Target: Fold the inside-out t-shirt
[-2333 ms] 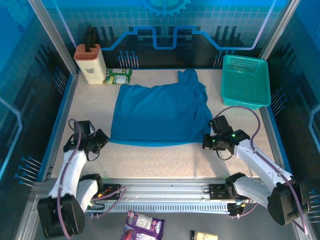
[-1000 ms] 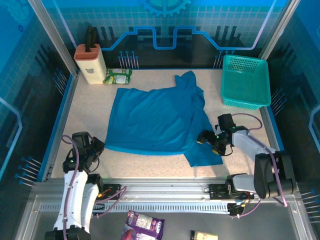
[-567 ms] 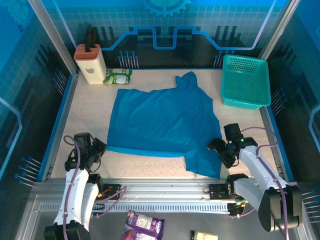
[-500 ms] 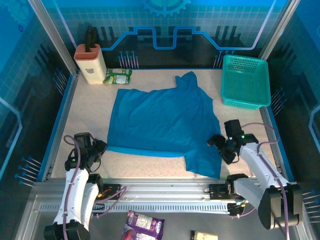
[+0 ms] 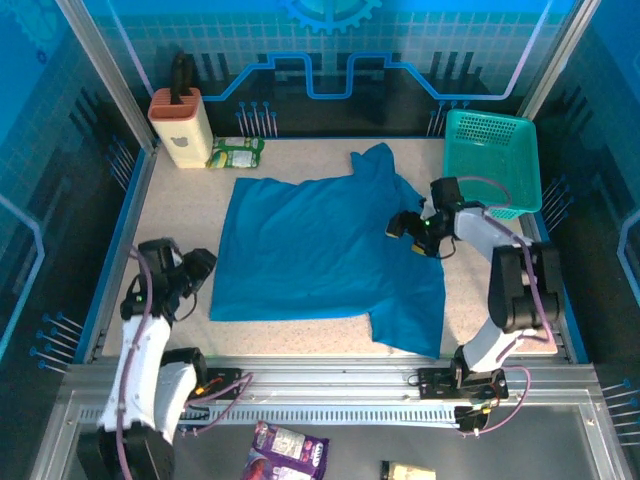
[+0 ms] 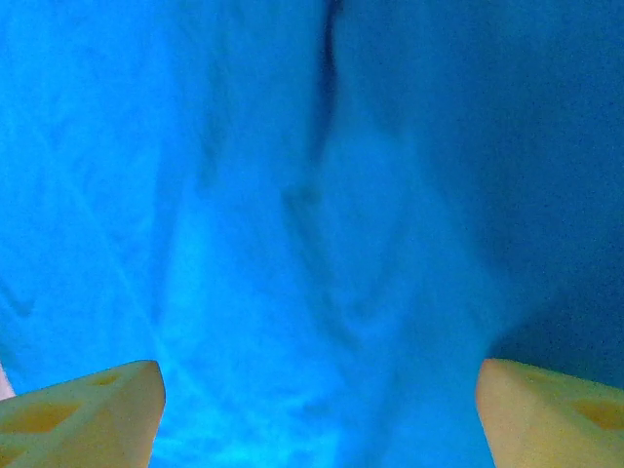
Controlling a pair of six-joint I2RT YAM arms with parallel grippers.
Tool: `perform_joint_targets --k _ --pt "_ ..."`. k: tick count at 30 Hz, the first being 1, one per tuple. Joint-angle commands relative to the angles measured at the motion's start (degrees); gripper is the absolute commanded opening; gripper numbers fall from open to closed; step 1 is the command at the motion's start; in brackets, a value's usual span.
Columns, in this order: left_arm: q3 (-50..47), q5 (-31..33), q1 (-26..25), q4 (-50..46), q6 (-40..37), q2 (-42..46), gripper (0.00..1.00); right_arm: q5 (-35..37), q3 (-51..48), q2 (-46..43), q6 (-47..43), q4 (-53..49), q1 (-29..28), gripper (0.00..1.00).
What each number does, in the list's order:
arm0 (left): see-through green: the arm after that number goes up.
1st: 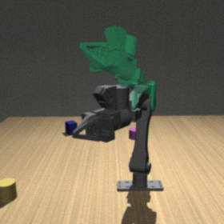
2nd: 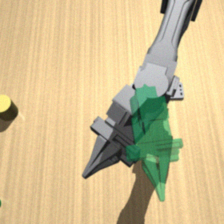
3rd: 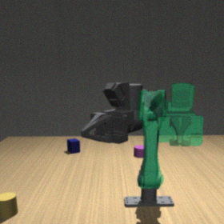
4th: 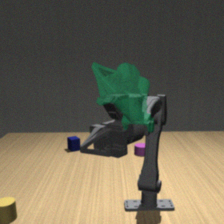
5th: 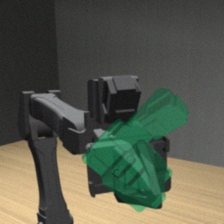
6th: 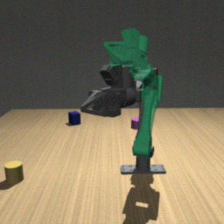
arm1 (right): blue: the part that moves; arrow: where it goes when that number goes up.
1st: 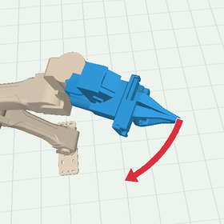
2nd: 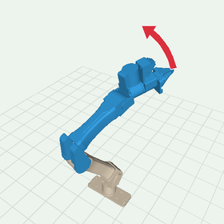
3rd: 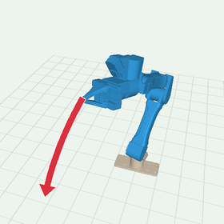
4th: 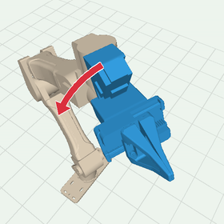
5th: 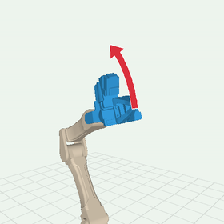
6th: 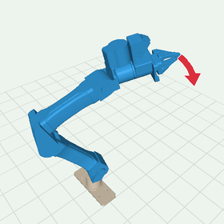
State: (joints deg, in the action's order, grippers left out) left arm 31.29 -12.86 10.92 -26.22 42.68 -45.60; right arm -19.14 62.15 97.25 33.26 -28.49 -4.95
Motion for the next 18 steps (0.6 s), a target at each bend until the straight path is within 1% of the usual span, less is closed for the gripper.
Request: perform_joint_targets --k 1,4,6,10,14,18 --pt "6.0 -7.6 -3.3 9.3 -5.4 -12.5 0.37 -1.9 8.0 5.5 -6.0 1.6 1.2 0.84" --pt "15.8 -5.5 -8.9 8.9 -11.4 -27.6 0.35 -3.4 15.0 11.5 -6.5 2.4 2.2 0.84" --pt "23.2 -4.3 -10.9 8.3 -13.6 -36.1 0.32 -3.9 19.8 15.2 -6.6 2.4 2.6 0.84" --pt "37.2 -0.9 -11.5 8.7 -15.9 -50.1 0.28 -2.2 30.0 22.1 -7.9 0.3 2.9 0.84" --pt "52.1 3.7 -11.4 5.2 -19.2 -62.7 0.23 -1.1 38.9 27.8 -9.3 -2.4 3.2 0.83" --pt "66.8 6.8 -11.1 0.0 -21.2 -74.7 0.15 -0.9 47.3 33.4 -10.5 -5.6 3.1 0.83"
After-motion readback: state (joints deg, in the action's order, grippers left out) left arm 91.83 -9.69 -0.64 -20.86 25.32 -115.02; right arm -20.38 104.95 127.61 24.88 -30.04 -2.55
